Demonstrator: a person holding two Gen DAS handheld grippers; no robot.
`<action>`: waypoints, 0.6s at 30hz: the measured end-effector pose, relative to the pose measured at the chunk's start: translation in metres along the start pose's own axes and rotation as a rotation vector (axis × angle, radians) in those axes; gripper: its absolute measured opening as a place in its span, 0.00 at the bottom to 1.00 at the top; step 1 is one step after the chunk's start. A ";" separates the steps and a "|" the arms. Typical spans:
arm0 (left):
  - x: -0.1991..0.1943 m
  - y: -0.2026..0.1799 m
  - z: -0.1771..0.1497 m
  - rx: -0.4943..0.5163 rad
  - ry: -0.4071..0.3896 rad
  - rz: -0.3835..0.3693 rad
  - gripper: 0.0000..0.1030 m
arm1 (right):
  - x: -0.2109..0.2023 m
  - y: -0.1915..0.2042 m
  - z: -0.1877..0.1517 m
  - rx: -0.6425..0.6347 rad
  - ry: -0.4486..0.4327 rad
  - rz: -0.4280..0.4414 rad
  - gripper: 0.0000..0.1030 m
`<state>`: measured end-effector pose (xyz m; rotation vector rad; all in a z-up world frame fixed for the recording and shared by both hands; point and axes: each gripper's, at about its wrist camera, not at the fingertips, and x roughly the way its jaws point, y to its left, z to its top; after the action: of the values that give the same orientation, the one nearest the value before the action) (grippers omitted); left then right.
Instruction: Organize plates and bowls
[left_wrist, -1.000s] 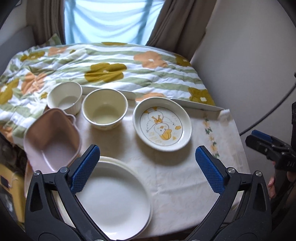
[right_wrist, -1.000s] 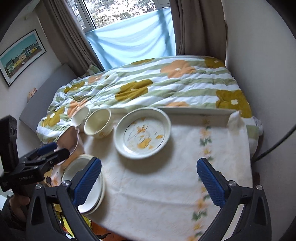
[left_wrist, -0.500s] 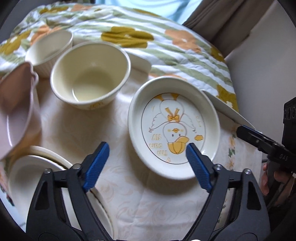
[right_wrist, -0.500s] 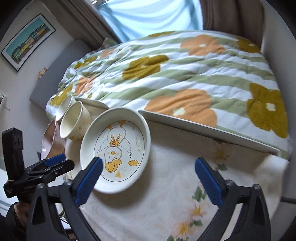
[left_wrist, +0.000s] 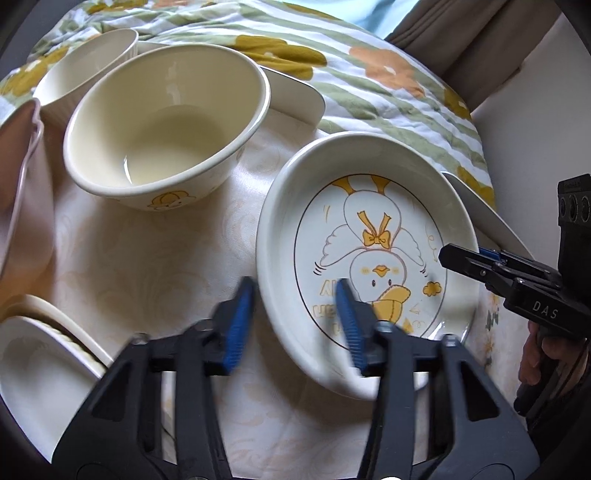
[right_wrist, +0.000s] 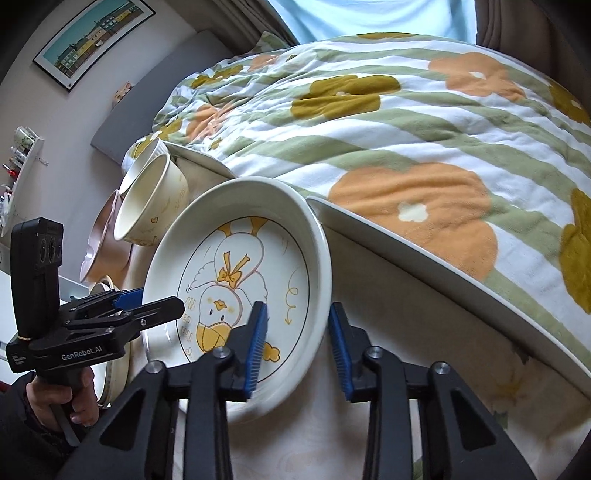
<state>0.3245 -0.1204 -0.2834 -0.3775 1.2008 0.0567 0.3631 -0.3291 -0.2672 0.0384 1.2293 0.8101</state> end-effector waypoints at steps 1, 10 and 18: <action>0.001 0.000 0.000 0.003 0.001 0.003 0.23 | 0.001 0.000 0.000 0.001 -0.001 -0.002 0.23; 0.000 -0.002 0.002 0.016 -0.009 0.011 0.22 | 0.001 -0.003 0.001 -0.010 -0.002 -0.020 0.15; -0.026 -0.008 0.000 0.062 -0.073 0.024 0.22 | -0.019 0.016 -0.007 -0.064 -0.061 -0.034 0.15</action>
<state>0.3164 -0.1241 -0.2575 -0.3045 1.1325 0.0534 0.3470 -0.3307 -0.2467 -0.0099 1.1430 0.8130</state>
